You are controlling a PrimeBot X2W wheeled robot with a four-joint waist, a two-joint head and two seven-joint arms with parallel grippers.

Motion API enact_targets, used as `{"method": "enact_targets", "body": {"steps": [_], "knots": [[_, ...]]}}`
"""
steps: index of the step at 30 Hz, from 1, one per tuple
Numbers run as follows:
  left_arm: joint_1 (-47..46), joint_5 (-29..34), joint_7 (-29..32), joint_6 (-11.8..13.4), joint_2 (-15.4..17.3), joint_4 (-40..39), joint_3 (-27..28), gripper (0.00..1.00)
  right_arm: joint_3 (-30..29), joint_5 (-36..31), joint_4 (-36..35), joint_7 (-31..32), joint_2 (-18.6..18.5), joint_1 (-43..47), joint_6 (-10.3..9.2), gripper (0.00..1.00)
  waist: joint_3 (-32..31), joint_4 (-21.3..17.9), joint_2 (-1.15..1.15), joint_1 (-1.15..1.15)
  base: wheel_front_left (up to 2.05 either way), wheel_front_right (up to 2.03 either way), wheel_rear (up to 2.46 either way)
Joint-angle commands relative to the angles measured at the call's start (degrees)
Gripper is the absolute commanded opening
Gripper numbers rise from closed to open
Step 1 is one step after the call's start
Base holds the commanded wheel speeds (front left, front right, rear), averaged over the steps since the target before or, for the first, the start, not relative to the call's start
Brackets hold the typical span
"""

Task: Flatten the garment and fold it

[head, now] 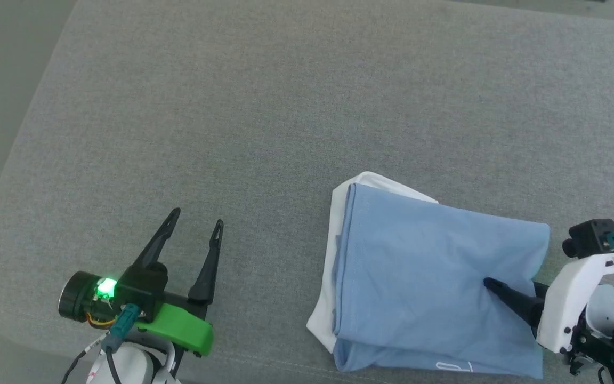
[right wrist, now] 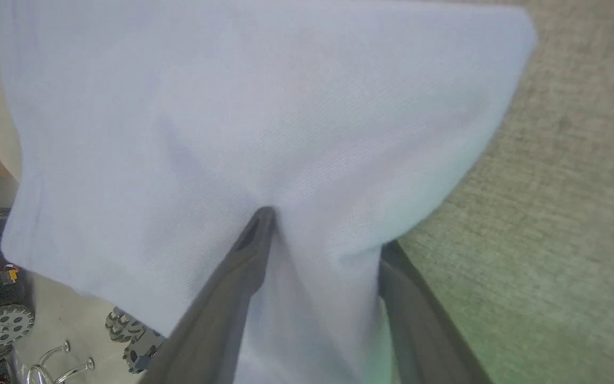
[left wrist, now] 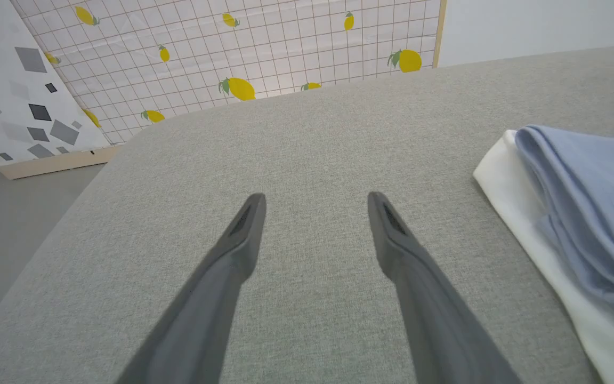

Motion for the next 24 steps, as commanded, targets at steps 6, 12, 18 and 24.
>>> {"method": "enact_targets", "body": {"steps": [6, 12, 18, 24], "knots": [[-0.6, -0.2, -0.5, 0.6, -0.6, 1.2, -0.6, 1.00, 2.9, -4.0, 1.0, -2.1, -2.3, -1.0, -0.08, 0.00, -3.2, -0.9, 0.00, 0.00, 0.00, 0.00, 0.00], [1.4, -1.1, -0.7, 0.9, -0.6, 1.6, -0.5, 1.00, 11.8, -11.4, -4.5, -5.3, -12.6, -7.7, -0.08, 0.00, -4.5, -6.2, 0.00, 0.00, 0.00, 0.00, 0.00], [2.3, -1.8, -0.9, 1.0, -0.4, 0.0, -0.2, 1.00, 21.2, -20.3, -6.1, -9.4, -23.3, -20.1, -0.08, 0.00, -1.7, -14.1, 0.00, 0.00, 0.00, 0.00, 0.00], [1.0, -1.9, -1.0, 0.7, 0.9, -2.5, 0.5, 1.00, 24.6, -24.5, -2.0, -12.7, -29.4, -28.5, -0.08, 0.00, 3.5, -20.2, 0.00, 0.00, 0.00, 0.00, 0.00]]}}
